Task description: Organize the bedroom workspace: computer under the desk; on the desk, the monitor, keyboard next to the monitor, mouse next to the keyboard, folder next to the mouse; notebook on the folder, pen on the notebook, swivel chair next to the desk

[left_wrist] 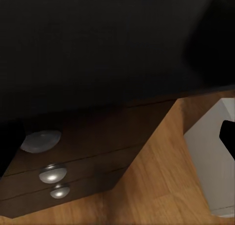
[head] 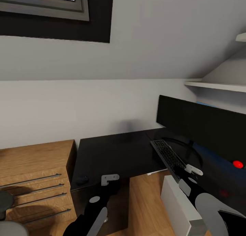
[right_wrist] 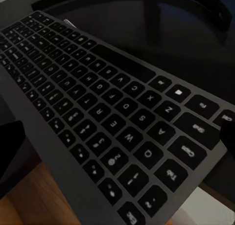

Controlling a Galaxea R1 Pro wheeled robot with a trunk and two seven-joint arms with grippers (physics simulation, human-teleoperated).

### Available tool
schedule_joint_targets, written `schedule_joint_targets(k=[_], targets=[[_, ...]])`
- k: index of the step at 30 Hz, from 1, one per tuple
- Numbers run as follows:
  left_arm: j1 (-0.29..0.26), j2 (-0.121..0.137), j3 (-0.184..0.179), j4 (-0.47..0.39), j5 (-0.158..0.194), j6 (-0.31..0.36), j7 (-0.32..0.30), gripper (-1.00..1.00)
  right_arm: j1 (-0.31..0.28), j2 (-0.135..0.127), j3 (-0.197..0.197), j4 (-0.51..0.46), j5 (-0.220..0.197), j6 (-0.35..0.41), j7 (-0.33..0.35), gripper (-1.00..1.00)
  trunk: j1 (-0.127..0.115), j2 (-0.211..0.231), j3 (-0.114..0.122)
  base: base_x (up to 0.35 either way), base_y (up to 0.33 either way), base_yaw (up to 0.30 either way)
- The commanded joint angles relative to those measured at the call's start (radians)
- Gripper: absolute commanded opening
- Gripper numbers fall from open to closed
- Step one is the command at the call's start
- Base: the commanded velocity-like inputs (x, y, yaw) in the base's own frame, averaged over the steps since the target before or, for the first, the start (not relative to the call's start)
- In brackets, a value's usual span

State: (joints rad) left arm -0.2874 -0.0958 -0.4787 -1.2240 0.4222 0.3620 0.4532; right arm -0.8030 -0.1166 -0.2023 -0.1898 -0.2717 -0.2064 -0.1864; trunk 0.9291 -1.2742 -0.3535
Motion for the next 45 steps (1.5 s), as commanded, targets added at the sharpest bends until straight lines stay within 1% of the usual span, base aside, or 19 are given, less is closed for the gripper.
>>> schedule_joint_targets(k=[1, 5, 10, 11, 15, 17, 19, 20, 21, 23, 25, 26, 27, 33, 39, 45], targets=[[-0.001, 0.0, -0.002, 0.001, 0.009, 0.002, 0.009, 1.0, -0.001, 0.0, 0.004, 0.0, -0.011, -0.004, -0.001, 1.0, 0.0, -0.001, -0.001, 0.0, 0.0, 0.0], [-0.001, -0.001, -0.005, 0.015, 0.008, 0.002, 0.01, 1.0, -0.001, -0.001, 0.003, -0.008, -0.011, -0.002, -0.001, 1.0, 0.0, -0.001, -0.001, 0.0, 0.0, 0.0], [-0.001, -0.002, -0.022, 0.026, 0.007, 0.002, 0.012, 1.0, 0.009, -0.001, 0.003, -0.053, -0.011, 0.017, -0.001, 1.0, 0.0, -0.001, -0.001, 0.0, 0.0, 0.0], [-0.001, -0.002, -0.025, 0.026, 0.006, 0.002, 0.012, 1.0, 0.014, -0.002, 0.003, -0.065, -0.011, 0.027, -0.001, 1.0, 0.0, -0.001, -0.001, 0.0, 0.0, 0.0], [-0.001, -0.002, -0.033, 0.028, 0.005, 0.002, 0.013, 1.0, 0.061, -0.003, 0.003, -0.188, -0.011, 0.124, -0.001, 1.0, 0.0, -0.001, -0.001, 0.0, 0.0, 0.0], [-0.001, -0.002, -0.034, 0.029, 0.005, 0.002, 0.013, 1.0, 0.1, -0.003, 0.003, -0.277, -0.011, 0.187, -0.001, 1.0, 0.0, -0.001, -0.001, 0.0, 0.0, 0.0], [-0.001, -0.002, -0.035, 0.029, 0.006, 0.002, 0.013, 1.0, 0.155, -0.002, 0.003, -0.389, -0.013, 0.258, -0.002, 1.0, 0.0, -0.001, -0.001, 0.0, 0.0, 0.0], [-0.001, -0.002, -0.036, 0.029, 0.006, 0.002, 0.014, 1.0, 0.221, -0.001, 0.003, -0.514, -0.015, 0.327, -0.003, 1.0, 0.0, -0.001, -0.001, 0.0, 0.0, 0.0], [-0.001, -0.002, -0.036, 0.029, 0.006, 0.002, 0.014, 1.0, 0.255, 0.0, 0.003, -0.575, -0.017, 0.357, -0.003, 1.0, 0.0, -0.001, -0.001, 0.0, 0.0, 0.0], [-0.001, -0.002, -0.038, 0.029, 0.006, 0.002, 0.014, 1.0, 0.32, 0.004, 0.003, -0.682, -0.02, 0.407, -0.004, 1.0, 0.0, -0.001, -0.001, 0.0, 0.0, 0.0], [-0.001, -0.002, -0.04, 0.029, 0.006, 0.002, 0.014, 1.0, 0.372, 0.011, 0.003, -0.759, -0.022, 0.441, -0.005, 1.0, 0.0, -0.001, -0.001, 0.0, 0.0, 0.0], [-0.001, -0.002, -0.042, 0.029, 0.006, 0.002, 0.014, 1.0, 0.405, 0.02, 0.003, -0.809, -0.023, 0.463, -0.006, 1.0, 0.0, -0.001, -0.001, 0.0, 0.0, 0.0], [-0.001, -0.002, -0.044, 0.029, 0.005, 0.001, 0.015, 1.0, 0.426, 0.029, 0.002, -0.84, -0.024, 0.477, -0.006, 1.0, 0.0, -0.001, -0.001, 0.0, 0.0, 0.0], [-0.001, -0.002, -0.059, 0.029, 0.005, 0.0, 0.015, 1.0, 0.456, 0.044, 0.002, -0.885, -0.025, 0.497, -0.007, 1.0, 0.0, -0.001, -0.001, 0.0, 0.0, 0.0], [-0.001, -0.001, -0.07, 0.029, 0.006, 0.0, 0.014, 1.0, 0.463, 0.049, 0.0, -0.893, -0.026, 0.497, -0.005, 1.0, 0.0, -0.001, -0.001, 0.0, 0.0, 0.0], [-0.001, 0.001, -0.07, 0.029, 0.004, 0.0, 0.015, 1.0, 0.464, 0.047, -0.003, -0.894, -0.025, 0.494, -0.005, 1.0, 0.0, -0.001, -0.001, 0.038, 0.0, 0.0]])
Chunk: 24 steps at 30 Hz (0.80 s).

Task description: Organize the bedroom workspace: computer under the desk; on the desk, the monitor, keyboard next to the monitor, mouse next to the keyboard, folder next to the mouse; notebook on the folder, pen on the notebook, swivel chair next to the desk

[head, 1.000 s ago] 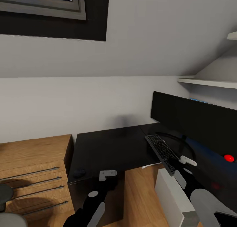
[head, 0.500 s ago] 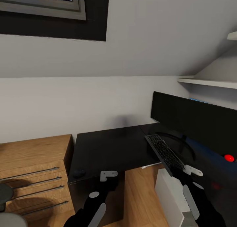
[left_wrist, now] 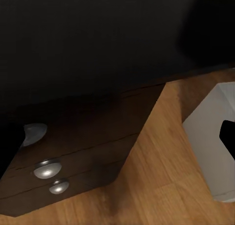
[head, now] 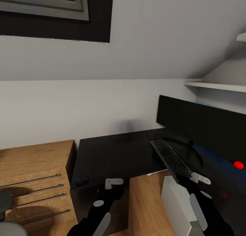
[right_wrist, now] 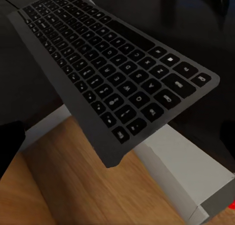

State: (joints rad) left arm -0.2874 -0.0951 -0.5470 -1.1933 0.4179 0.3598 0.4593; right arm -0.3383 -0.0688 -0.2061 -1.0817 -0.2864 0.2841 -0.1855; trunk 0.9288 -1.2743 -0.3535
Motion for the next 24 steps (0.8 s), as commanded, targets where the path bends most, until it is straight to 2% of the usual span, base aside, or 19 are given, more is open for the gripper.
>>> schedule_joint_targets(k=[1, 12, 16, 24], targets=[[-0.001, 0.001, -0.002, -0.001, 0.009, 0.002, 0.009, 1.0, -0.001, -0.001, 0.001, -0.002, -0.009, 0.003, -0.006, 1.0, 0.0, -0.001, -0.001, 0.244, 0.0, 0.0], [-0.001, 0.0, -0.002, 0.0, 0.01, 0.002, 0.01, 1.0, -0.001, -0.011, 0.001, 0.025, -0.007, 0.001, 0.001, 1.0, 0.0, -0.001, -0.001, 0.188, 0.0, 0.0], [-0.001, 0.0, -0.002, 0.001, 0.011, 0.002, 0.009, 1.0, -0.001, -0.04, -0.002, 0.082, -0.009, 0.001, 0.001, 1.0, 0.0, -0.001, -0.001, 0.129, -0.001, 0.0], [-0.001, 0.0, -0.002, 0.001, 0.013, 0.002, 0.01, 1.0, -0.001, -0.047, -0.002, 0.089, -0.008, 0.0, 0.001, 1.0, 0.0, -0.001, -0.001, 0.154, -0.016, 0.0]])
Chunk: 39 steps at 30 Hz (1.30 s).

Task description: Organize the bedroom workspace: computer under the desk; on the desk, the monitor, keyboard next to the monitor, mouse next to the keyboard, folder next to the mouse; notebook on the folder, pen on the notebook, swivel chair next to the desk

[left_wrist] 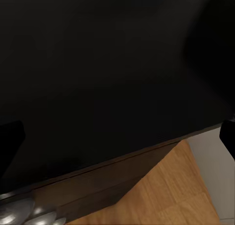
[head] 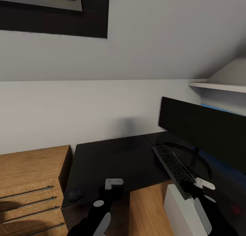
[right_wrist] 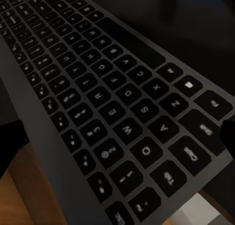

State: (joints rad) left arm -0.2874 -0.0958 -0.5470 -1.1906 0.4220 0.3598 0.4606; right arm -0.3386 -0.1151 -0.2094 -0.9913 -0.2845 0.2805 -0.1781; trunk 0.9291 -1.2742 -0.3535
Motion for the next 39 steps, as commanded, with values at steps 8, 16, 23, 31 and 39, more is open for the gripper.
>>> schedule_joint_targets(k=[8, 16, 23, 31, 39], targets=[[-0.001, 0.0, -0.003, -0.001, 0.006, 0.002, 0.008, 1.0, 0.0, -0.001, 0.001, 0.0, -0.009, -0.001, -0.006, 1.0, 0.0, -0.001, -0.001, 0.069, -0.001, 0.0], [-0.001, 0.0, -0.003, -0.001, 0.006, 0.002, 0.009, 1.0, 0.0, -0.001, 0.002, -0.008, -0.008, -0.015, -0.006, 1.0, 0.0, -0.001, -0.001, 0.082, 0.0, 0.0], [-0.001, 0.001, -0.004, -0.001, 0.005, 0.001, 0.008, 1.0, 0.0, 0.0, -0.007, -0.012, -0.01, -0.022, -0.009, 1.0, 0.0, -0.001, -0.001, 0.201, -0.067, 0.0], [-0.001, 0.001, -0.004, -0.001, 0.005, 0.002, 0.008, 1.0, 0.0, 0.002, -0.013, -0.017, -0.009, -0.024, -0.009, 1.0, 0.0, -0.001, -0.001, 0.253, -0.122, 0.0], [-0.001, 0.001, -0.004, -0.001, 0.006, 0.002, 0.008, 1.0, 0.0, 0.0, -0.014, -0.014, -0.009, -0.026, -0.008, 1.0, 0.0, -0.001, -0.001, 0.168, -0.014, 0.0]])
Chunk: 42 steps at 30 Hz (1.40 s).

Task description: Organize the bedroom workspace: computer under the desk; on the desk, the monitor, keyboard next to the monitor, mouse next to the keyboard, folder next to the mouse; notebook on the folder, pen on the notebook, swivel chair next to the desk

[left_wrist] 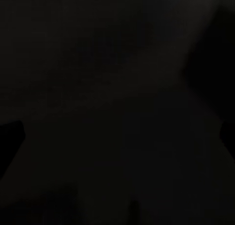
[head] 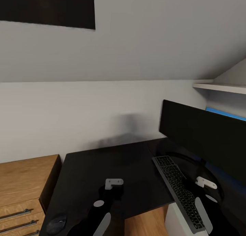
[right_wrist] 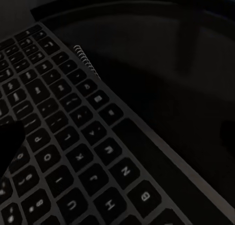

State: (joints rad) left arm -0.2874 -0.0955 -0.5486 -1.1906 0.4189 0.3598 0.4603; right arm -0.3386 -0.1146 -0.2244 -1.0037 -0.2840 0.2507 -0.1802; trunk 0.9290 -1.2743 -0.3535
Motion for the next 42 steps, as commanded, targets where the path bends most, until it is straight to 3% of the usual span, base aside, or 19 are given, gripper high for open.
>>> schedule_joint_targets(k=[1, 13, 19, 30, 42], targets=[[-0.001, 0.0, -0.002, -0.001, 0.009, 0.002, 0.008, 1.0, 0.0, 0.0, 0.001, -0.001, -0.01, 0.003, -0.006, 1.0, 0.0, -0.001, -0.001, 0.056, -0.003, 0.0], [-0.001, 0.0, -0.002, -0.023, 0.01, 0.002, 0.006, 1.0, -0.001, -0.004, -0.021, 0.038, -0.011, 0.001, -0.004, 1.0, 0.0, -0.001, -0.001, 0.013, -0.001, 0.0], [-0.001, 0.0, -0.002, -0.029, 0.011, 0.002, 0.006, 1.0, -0.003, -0.026, -0.025, 0.072, -0.018, 0.001, -0.004, 1.0, 0.0, -0.001, -0.001, 0.001, 0.0, 0.0], [-0.001, -0.001, -0.002, -0.032, 0.011, 0.002, 0.006, 1.0, -0.014, -0.086, -0.027, 0.152, -0.119, 0.001, 0.01, 1.0, 0.0, -0.001, -0.001, 0.0, 0.0, 0.0], [-0.001, -0.001, -0.003, -0.031, 0.012, 0.002, 0.006, 1.0, -0.02, -0.104, -0.027, 0.171, -0.149, 0.006, 0.067, 1.0, 0.0, -0.001, -0.001, 0.0, 0.0, 0.0]])
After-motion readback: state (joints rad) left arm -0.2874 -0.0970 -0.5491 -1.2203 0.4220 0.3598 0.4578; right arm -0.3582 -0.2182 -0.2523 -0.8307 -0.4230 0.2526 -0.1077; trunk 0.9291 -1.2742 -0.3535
